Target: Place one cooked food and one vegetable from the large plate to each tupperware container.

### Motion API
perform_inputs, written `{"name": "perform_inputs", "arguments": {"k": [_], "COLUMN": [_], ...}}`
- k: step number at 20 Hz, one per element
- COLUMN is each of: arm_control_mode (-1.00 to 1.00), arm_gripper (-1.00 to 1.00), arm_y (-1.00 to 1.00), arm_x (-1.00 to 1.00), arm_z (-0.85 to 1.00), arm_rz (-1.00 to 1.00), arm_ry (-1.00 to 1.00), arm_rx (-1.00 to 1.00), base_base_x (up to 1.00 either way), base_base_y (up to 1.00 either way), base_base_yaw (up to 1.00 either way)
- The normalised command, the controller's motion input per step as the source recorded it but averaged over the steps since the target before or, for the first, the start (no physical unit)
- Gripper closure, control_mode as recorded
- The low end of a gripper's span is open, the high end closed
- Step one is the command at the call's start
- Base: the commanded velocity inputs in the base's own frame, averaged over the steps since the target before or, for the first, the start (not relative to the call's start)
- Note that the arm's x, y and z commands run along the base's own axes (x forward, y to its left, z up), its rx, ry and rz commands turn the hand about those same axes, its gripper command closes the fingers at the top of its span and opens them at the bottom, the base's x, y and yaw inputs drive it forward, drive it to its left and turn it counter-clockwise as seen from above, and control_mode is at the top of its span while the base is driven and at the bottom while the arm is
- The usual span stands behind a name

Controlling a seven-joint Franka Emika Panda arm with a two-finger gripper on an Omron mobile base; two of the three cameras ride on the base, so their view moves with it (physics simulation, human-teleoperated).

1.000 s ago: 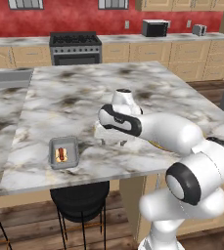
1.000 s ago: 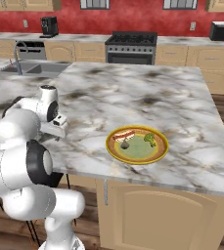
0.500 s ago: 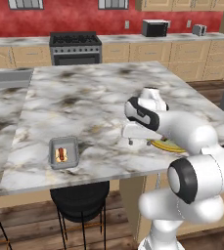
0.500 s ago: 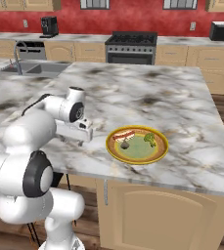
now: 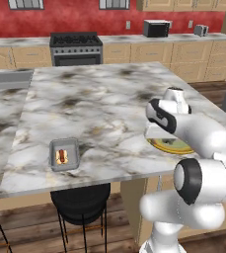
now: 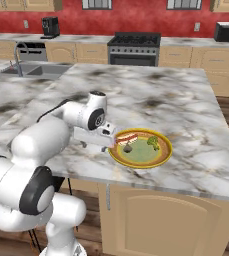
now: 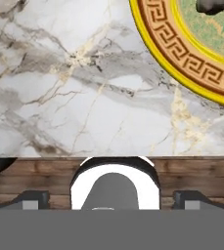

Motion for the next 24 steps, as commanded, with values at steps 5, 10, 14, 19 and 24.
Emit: {"name": "perform_inputs", "arguments": {"k": [5, 10, 14, 19, 24], "arm_control_mode": [-1.00, -1.00, -1.00, -1.00, -1.00], "arm_gripper": [-1.00, -1.00, -1.00, -1.00, -1.00], "arm_y": [-0.63, -0.59, -0.55, -0.33, -0.01], "arm_x": [0.03, 0.19, 0.27, 0.35, 0.26], "arm_z": [0.00, 0.00, 0.00, 0.00, -0.14], "arm_rz": [-0.06, 0.00, 0.00, 0.00, 0.04], "arm_ry": [-0.03, -0.02, -0.05, -0.05, -0.02], "arm_rx": [-0.01, 0.00, 0.00, 0.00, 0.00], "base_base_x": [0.00, 0.00, 0.00, 0.00, 0.00], "base_base_y": [0.00, 0.00, 0.00, 0.00, 0.00], "base_base_yaw": [0.00, 0.00, 0.00, 0.00, 0.00]}}
